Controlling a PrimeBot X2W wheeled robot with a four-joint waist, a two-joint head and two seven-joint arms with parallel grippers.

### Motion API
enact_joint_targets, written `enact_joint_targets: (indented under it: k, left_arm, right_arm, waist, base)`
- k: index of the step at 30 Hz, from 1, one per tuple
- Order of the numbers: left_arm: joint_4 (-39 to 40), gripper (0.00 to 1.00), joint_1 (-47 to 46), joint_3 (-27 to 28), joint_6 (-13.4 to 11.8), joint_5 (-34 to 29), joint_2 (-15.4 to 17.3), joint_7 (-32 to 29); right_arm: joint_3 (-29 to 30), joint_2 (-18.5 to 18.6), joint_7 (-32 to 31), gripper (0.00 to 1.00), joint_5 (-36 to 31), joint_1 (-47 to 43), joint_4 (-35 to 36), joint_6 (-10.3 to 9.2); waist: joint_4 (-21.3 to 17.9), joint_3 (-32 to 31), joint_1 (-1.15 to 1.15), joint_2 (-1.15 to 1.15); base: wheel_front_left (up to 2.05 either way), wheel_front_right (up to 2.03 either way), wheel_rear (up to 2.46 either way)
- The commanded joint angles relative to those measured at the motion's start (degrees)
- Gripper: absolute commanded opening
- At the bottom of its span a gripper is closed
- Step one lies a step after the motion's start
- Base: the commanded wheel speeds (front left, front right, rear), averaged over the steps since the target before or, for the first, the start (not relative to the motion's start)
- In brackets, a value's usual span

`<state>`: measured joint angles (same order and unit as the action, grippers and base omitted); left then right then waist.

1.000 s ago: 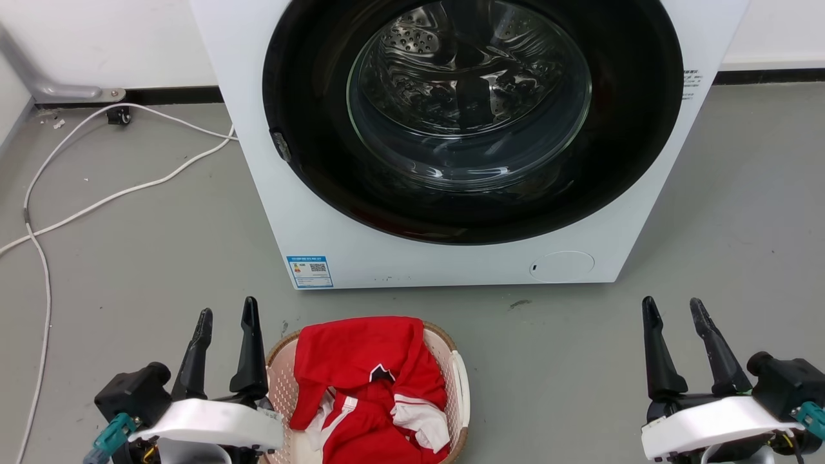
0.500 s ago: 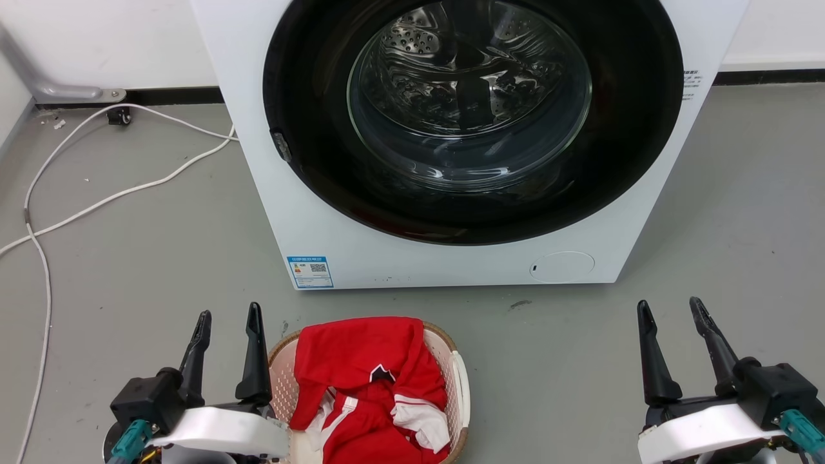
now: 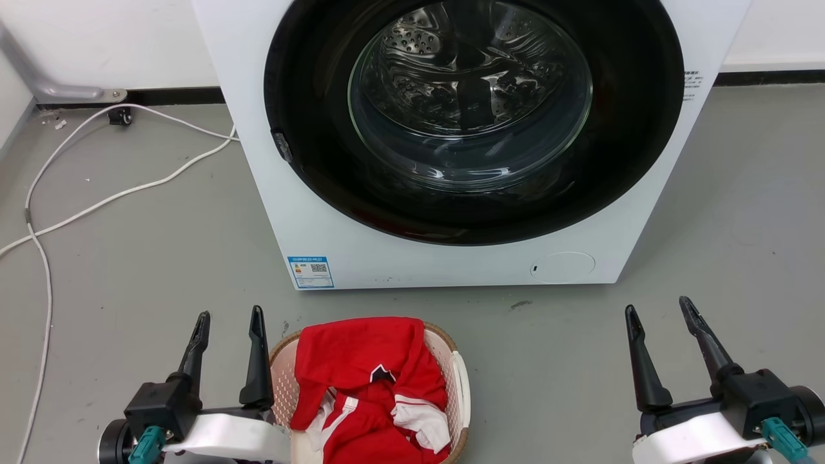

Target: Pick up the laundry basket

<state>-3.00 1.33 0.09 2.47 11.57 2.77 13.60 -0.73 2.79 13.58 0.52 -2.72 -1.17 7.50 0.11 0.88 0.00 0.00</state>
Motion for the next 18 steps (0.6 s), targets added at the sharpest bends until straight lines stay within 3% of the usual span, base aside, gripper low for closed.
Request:
enact_joint_targets:
  k: [1,12,18]
  left_arm:
    - [0.5,1.00,0.5,-0.1,-0.3,-1.0,0.2,0.4]
    - [0.7,1.00,0.9,-0.2,-0.3,-5.2,0.2,1.7]
    - [0.3,1.00,1.0,0.0,-0.3,-4.7,0.2,1.6]
  right_arm:
    - [0.0,0.2,0.5,1.00,-1.0,-0.6,0.5,-0.02]
    - [0.5,0.2,1.7,1.00,-3.9,-1.2,1.7,-0.03]
    - [1.0,0.1,1.6,1.00,-1.4,-1.4,0.8,-0.02]
  waist:
    - [0.0,0.0,0.00,0.00]
    - [-0.1,0.0,0.00,0.00]
    - [-0.1,-0.1,0.00,0.00]
  base:
    - [0.00,0.00,0.00]
    - [0.00,0.00,0.00]
    - [0.00,0.00,0.00]
